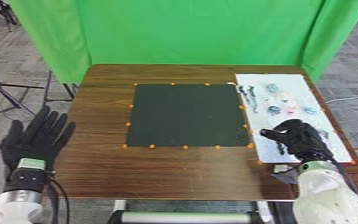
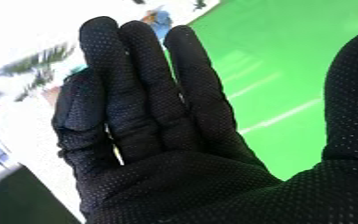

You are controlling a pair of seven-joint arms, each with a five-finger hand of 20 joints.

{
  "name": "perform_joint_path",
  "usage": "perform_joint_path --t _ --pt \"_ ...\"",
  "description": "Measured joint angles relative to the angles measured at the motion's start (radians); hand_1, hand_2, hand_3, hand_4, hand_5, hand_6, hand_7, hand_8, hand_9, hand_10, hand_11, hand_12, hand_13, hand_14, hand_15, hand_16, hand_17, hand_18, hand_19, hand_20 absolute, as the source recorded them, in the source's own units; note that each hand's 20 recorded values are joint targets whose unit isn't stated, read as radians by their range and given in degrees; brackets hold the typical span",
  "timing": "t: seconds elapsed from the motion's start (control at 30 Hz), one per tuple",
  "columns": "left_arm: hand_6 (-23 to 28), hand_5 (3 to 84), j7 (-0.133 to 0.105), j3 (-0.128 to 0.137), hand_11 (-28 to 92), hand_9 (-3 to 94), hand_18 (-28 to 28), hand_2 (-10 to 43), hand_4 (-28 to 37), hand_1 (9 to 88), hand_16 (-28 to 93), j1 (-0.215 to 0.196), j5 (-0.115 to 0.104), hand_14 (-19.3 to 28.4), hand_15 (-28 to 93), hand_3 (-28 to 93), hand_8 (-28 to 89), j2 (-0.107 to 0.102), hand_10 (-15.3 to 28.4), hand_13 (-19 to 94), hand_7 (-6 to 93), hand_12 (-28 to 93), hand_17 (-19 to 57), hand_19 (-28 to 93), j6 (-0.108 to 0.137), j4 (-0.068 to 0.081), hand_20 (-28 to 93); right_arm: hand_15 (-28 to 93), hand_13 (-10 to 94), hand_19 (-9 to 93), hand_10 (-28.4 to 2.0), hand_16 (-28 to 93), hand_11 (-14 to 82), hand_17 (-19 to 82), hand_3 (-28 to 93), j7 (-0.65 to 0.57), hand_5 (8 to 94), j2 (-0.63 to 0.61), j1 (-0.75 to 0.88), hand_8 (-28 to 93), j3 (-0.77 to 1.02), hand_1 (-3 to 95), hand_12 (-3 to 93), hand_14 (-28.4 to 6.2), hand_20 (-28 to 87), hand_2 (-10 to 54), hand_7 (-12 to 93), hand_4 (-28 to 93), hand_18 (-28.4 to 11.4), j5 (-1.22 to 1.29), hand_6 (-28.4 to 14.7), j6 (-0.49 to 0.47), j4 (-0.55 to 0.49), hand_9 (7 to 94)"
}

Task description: Arrange flowers

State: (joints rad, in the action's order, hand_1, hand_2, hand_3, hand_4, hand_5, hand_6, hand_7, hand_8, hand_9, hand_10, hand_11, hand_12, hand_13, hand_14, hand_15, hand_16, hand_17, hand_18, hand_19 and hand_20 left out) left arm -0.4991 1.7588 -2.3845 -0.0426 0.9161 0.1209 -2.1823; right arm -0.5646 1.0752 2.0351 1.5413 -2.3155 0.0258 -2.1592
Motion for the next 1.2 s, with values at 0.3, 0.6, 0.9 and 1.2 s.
perform_joint_path --t 0.3,0.6,0.9,1.2 --pt "7.2 43.9 -0.026 -0.006 23 41.9 14.2 14.0 -28.3 26.2 -8 -0.005 -0.022 15.5 42 71 -10 -0.02 14.6 31 19.5 13 -1.5 41 0.0 -0.001 9 57 44 83 -21.5 21 33.5 28 65 -0.091 53.2 0.001 -0.025 -8 -0.035 18.2 27.4 -19.8 43 -9.5 30 -28 -24.4 -0.317 -8.5 -0.103 0.016 53.2" --pt "7.2 44.0 -0.023 0.006 23 42.0 14.2 14.1 -28.3 26.2 -8 -0.019 -0.019 15.7 43 71 -10 -0.014 14.6 31 19.6 13 -1.5 41 0.001 -0.005 9 68 48 88 -20.8 29 47.4 31 59 -0.133 57.1 0.008 -0.044 -11 -0.034 23.6 34.3 -20.8 45 -9.5 42 -28 -24.5 -0.23 -7.0 -0.265 0.027 56.6" --pt "7.2 43.6 -0.013 0.006 24 41.8 14.3 13.9 -28.3 25.9 -8 -0.018 -0.014 15.7 42 71 -10 0.002 14.6 30 19.6 14 -1.5 40 -0.003 -0.006 9 67 60 92 -15.7 35 50.1 36 71 -0.121 66.4 0.005 -0.117 -12 -0.052 33.0 36.3 -16.6 43 -9.5 46 -28 -23.3 -0.197 -3.8 -0.445 0.04 67.7" --pt "7.2 43.6 -0.011 0.005 24 41.6 14.3 15.5 -28.2 27.3 -8 -0.021 -0.013 15.7 42 75 -10 0.002 14.6 30 19.5 13 -1.5 40 -0.004 -0.006 9 48 75 93 -8.8 42 21.3 44 75 -0.145 69.1 0.008 -0.208 17 -0.103 52.3 51.2 -7.3 40 -9.5 49 -27 -21.9 -0.191 -1.2 -0.51 0.091 83.5"
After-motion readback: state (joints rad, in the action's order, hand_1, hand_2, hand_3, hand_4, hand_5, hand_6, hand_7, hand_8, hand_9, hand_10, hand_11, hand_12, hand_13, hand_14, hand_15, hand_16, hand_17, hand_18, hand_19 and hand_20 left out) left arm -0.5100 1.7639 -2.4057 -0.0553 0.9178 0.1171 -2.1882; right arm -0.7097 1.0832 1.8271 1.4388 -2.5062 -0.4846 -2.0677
